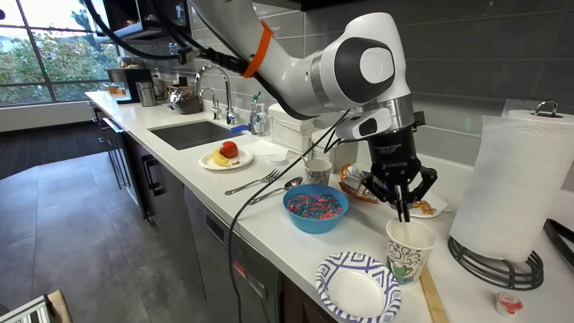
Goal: Use the white spoon to stir the contents in the coffee cup.
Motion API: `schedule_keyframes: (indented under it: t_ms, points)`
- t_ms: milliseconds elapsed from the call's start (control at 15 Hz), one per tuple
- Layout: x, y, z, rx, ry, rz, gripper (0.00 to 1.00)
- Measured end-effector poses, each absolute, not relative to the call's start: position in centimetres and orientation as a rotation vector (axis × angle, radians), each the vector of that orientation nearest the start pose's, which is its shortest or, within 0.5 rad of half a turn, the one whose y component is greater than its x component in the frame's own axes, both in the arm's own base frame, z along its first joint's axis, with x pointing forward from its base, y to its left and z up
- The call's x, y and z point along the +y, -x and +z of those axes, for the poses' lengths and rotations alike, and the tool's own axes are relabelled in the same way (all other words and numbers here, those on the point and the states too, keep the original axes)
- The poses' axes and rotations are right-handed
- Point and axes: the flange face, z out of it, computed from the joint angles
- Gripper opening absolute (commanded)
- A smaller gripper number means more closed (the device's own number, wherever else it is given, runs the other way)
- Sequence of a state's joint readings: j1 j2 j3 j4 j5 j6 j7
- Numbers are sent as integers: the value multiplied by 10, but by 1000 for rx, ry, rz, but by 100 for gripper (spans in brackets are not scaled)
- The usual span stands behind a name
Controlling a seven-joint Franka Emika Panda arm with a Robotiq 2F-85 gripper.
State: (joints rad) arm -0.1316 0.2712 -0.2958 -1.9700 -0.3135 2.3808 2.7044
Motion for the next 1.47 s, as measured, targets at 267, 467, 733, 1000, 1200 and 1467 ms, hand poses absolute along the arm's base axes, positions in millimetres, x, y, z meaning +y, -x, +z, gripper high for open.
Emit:
schedule_keyframes:
  t_ms: [267, 467, 733, 1000, 1200, 1467]
  points:
    - [-262, -563, 356, 3078, 337, -533, 1]
    - [-266, -560, 354, 3095, 311, -503, 1]
    - [-271, -561, 356, 3104, 275, -467, 1]
    - [-271, -563, 356, 3095, 269, -451, 1]
    - [-267, -565, 354, 3091, 329, -427, 1]
    - [-265, -562, 352, 3124, 395, -360, 1]
